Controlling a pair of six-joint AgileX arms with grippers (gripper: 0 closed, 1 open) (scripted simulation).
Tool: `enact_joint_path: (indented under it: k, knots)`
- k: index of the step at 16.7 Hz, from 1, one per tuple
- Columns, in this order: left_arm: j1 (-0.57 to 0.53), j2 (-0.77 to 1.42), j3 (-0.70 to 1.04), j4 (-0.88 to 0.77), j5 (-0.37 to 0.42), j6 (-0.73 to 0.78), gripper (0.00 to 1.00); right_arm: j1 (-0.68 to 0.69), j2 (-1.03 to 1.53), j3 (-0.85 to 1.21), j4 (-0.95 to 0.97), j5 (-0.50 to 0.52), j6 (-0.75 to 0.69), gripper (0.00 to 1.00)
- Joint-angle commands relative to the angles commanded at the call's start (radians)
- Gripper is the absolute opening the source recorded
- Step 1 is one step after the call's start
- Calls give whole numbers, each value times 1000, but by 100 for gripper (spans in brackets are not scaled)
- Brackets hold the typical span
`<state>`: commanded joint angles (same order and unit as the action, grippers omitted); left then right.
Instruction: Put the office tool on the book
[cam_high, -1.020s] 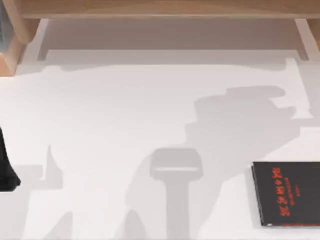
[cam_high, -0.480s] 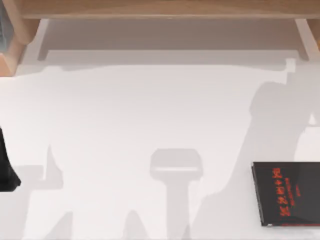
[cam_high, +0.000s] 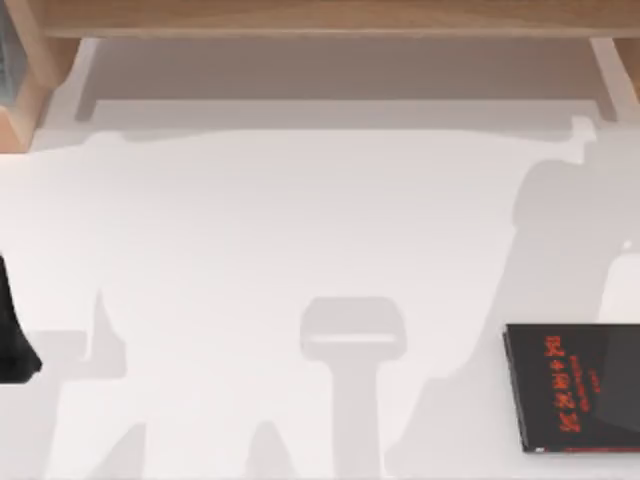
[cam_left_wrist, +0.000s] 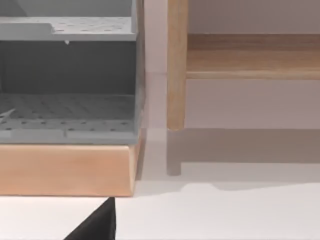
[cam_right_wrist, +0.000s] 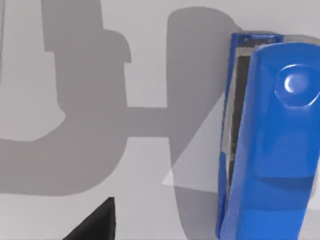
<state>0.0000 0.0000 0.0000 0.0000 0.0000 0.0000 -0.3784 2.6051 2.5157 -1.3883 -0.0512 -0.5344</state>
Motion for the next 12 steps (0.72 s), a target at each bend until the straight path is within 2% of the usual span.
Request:
enact_joint_path:
  k: [5,12]
  knots:
    - [0,0,0,0,0,0,100,14,-97,-7,-80,5,19,100]
    - [0,0,0,0,0,0,100,110,-280,-39,-232,7,113,100]
